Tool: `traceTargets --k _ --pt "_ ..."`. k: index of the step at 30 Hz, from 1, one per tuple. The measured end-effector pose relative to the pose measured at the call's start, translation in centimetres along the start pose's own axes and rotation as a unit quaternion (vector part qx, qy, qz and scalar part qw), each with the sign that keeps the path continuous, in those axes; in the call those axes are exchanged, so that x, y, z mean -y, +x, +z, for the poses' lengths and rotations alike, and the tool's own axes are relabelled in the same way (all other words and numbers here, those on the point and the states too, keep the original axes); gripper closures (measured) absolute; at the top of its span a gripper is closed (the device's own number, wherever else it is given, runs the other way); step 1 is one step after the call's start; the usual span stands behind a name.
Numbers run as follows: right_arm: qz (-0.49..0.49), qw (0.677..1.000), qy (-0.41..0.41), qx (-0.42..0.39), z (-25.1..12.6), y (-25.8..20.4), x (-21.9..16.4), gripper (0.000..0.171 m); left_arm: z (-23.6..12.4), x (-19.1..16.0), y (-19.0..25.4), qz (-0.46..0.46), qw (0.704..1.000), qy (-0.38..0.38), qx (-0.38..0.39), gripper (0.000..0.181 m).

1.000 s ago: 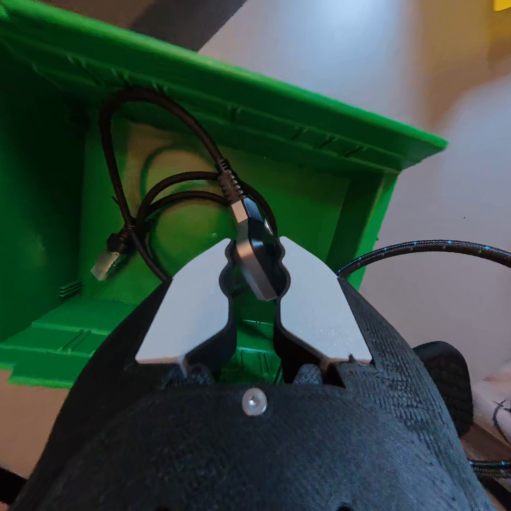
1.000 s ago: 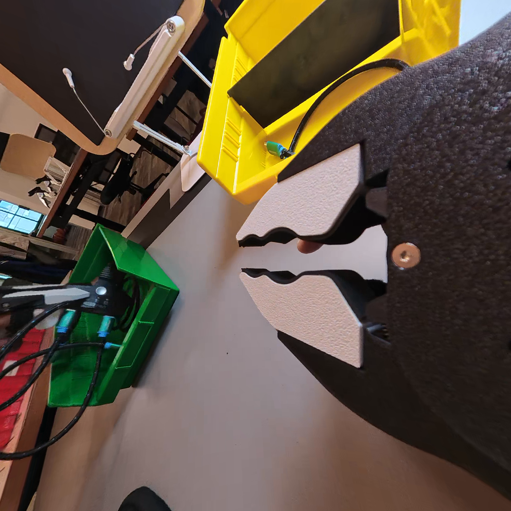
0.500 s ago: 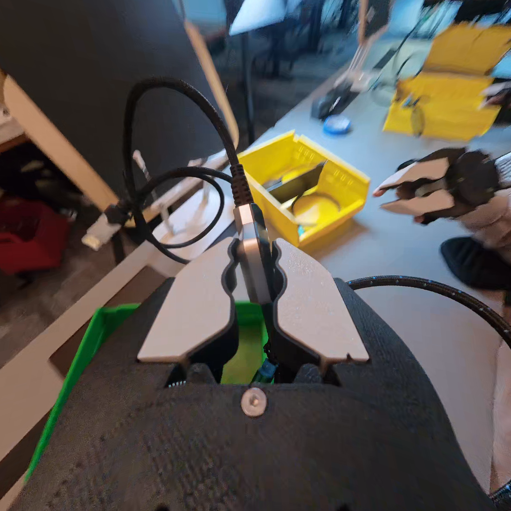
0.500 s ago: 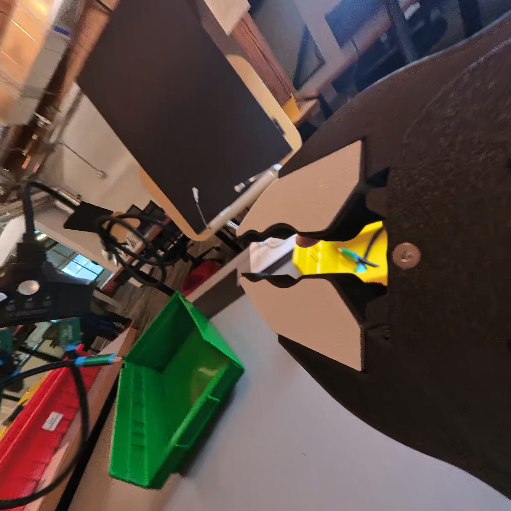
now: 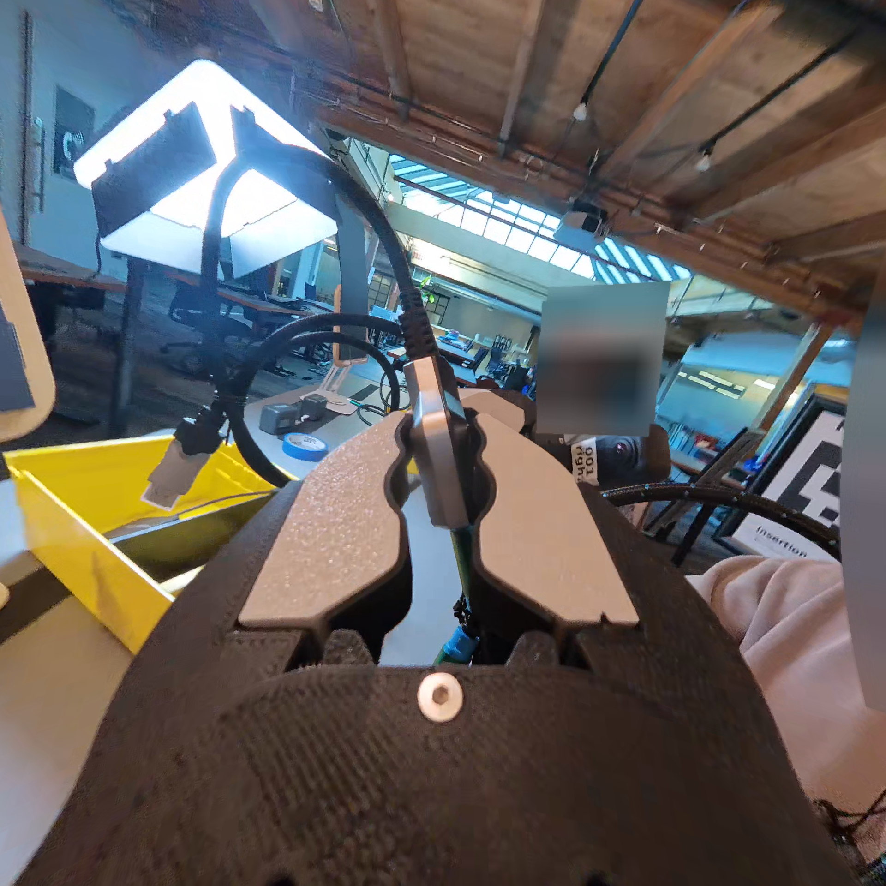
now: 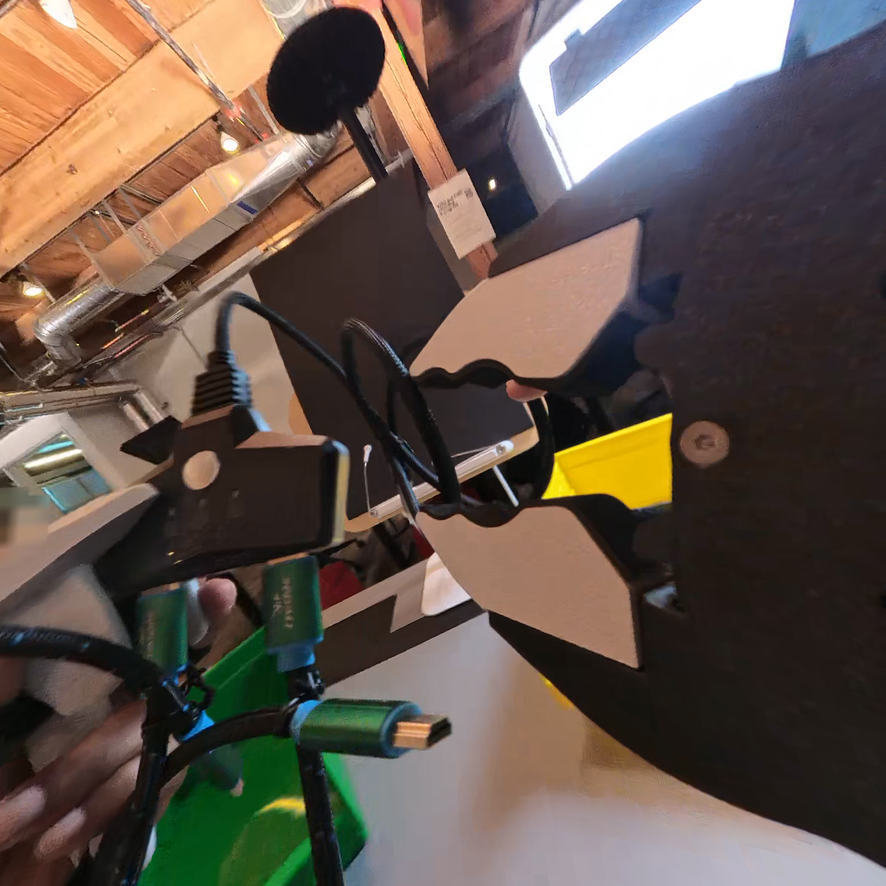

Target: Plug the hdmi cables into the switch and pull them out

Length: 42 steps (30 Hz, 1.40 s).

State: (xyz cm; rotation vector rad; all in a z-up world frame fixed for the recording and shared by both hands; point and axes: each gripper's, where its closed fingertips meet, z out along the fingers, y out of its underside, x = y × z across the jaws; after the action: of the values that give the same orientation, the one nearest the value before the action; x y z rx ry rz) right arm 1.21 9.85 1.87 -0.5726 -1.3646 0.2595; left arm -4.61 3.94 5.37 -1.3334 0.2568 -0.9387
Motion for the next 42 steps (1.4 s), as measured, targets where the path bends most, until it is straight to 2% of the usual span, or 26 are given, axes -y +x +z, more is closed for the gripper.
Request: traceTargets --k 6,9,13,15,16,20,24,27,30,32,36,38,42 --pt "-0.134 0.990 -0.036 -0.020 2.5 -3.3 -2.3 0.117 0.2 -3.3 -4.4 -0.105 0.994 0.012 0.029 0.159" --pt "-0.182 0.979 -0.053 -0.076 3.2 -3.2 -3.5 0.119 0.4 -4.5 -5.4 -0.146 0.988 0.014 0.047 0.159" --pt "-0.217 0.970 -0.038 -0.099 3.1 -3.5 -3.5 0.119 1.0 -5.9 -5.9 -0.174 0.982 0.005 0.069 0.159" --pt "-0.232 0.969 -0.023 -0.081 3.1 -4.4 -3.2 0.120 1.3 -6.4 -5.6 -0.186 0.980 -0.008 0.070 0.159" --pt "-0.240 0.968 -0.021 -0.065 3.1 -5.0 -3.2 0.129 1.4 -6.6 -5.5 -0.184 0.980 -0.010 0.074 0.159" --pt "-0.232 0.971 -0.013 -0.057 2.8 -5.1 -3.0 0.134 1.5 -6.7 -5.3 -0.196 0.978 -0.007 0.069 0.158" --pt "-0.119 0.991 0.045 -0.050 1.3 -2.8 -1.2 0.139 1.8 -4.8 -2.8 -0.145 0.989 0.013 0.008 0.140" --pt "-0.010 0.996 0.088 -0.024 -0.1 -0.8 -0.2 0.143 1.4 -3.1 -0.6 -0.040 0.999 0.018 -0.001 0.142" --pt "0.115 0.984 0.135 0.001 -1.4 1.3 0.4 0.145 0.5 -1.3 1.5 0.071 0.997 0.020 0.005 0.144" --pt "0.202 0.963 0.178 0.031 -2.4 2.2 1.0 0.146 -0.2 -0.8 1.5 0.175 0.983 0.001 0.053 0.144" --pt "0.341 0.897 0.251 0.127 -3.4 2.1 2.0 0.147 -0.7 -2.0 0.8 0.346 0.924 -0.092 0.134 0.135" --pt "0.385 0.862 0.269 0.191 -3.3 0.6 2.4 0.147 0.1 -3.1 1.6 0.381 0.908 -0.122 0.126 0.132" --pt "0.433 0.803 0.283 0.295 -2.8 -3.5 3.6 0.147 1.6 -6.0 2.5 0.402 0.895 -0.170 0.091 0.132"
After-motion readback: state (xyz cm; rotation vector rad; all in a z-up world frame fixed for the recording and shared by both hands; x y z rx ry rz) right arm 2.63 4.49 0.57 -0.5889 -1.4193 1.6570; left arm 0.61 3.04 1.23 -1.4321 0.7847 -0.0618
